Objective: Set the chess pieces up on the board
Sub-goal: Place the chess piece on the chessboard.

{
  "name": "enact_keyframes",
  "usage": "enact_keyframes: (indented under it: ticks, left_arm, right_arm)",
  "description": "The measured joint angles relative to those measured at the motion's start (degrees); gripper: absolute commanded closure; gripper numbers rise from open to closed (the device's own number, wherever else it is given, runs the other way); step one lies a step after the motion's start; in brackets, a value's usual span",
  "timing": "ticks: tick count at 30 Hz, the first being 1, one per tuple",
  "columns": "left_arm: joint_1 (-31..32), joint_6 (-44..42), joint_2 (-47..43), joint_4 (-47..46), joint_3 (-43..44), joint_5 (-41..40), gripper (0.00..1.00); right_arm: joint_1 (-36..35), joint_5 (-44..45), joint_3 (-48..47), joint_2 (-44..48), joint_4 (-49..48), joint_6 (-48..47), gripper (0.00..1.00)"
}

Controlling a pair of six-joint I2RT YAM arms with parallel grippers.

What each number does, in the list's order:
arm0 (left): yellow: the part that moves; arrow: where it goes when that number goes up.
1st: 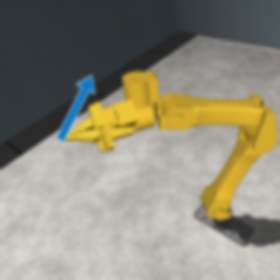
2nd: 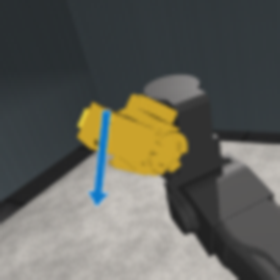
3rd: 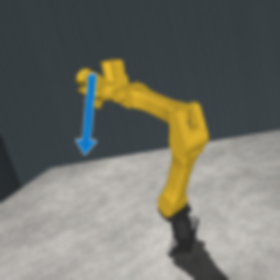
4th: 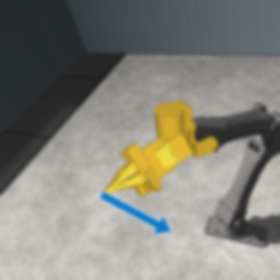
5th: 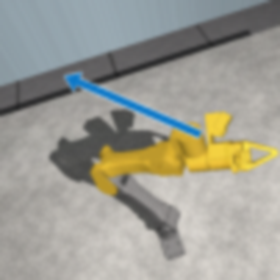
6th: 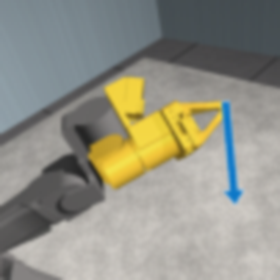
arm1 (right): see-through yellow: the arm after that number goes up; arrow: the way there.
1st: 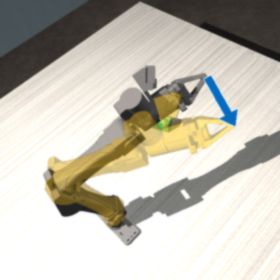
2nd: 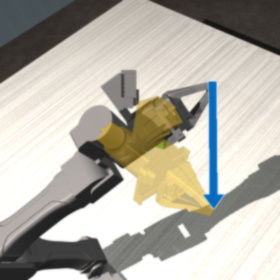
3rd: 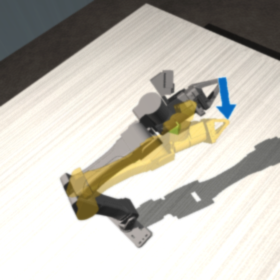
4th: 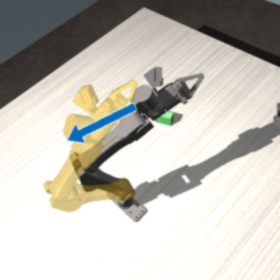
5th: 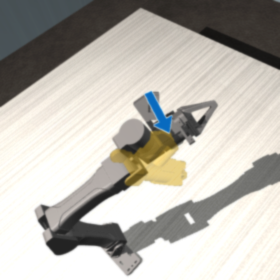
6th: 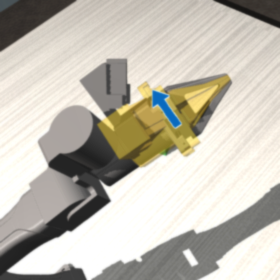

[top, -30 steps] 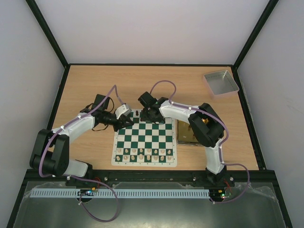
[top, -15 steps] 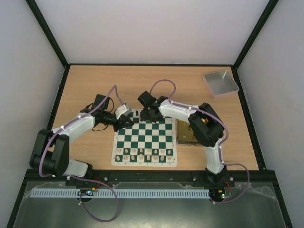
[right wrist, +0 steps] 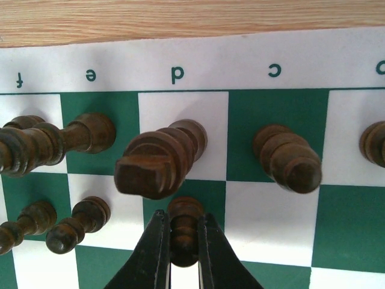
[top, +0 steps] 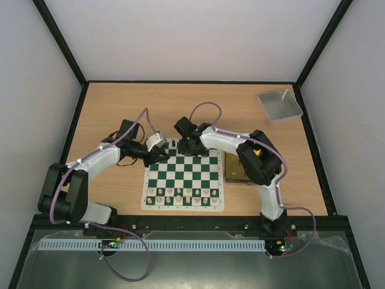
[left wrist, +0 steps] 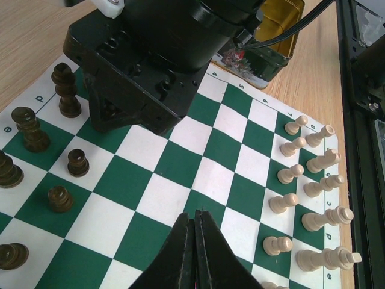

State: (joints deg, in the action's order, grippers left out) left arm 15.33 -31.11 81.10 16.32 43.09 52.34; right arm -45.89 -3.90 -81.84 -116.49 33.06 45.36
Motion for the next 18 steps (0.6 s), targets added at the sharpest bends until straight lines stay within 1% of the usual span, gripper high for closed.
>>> enact_keyframes:
  ticks: [5,9,18]
  left_arm:
    - [0.0,-0.2,0.0,0.4,0.0,0.0,0.97]
    - [0.0,-0.4,0.1,0.9,0.0,0.0,0.97]
    - [0.0,-0.8,0.7,1.1,0.0,0.2,0.97]
  right_arm:
    - [0.0,0.0,0.0,0.0,0.0,0.0,0.89]
    - [0.0,-0.1,-0.1,-0.2,-0.1,0.0,0.85]
    - [0.0,-0.5,-0.1,-0.5,-0.1,0.1,0.81]
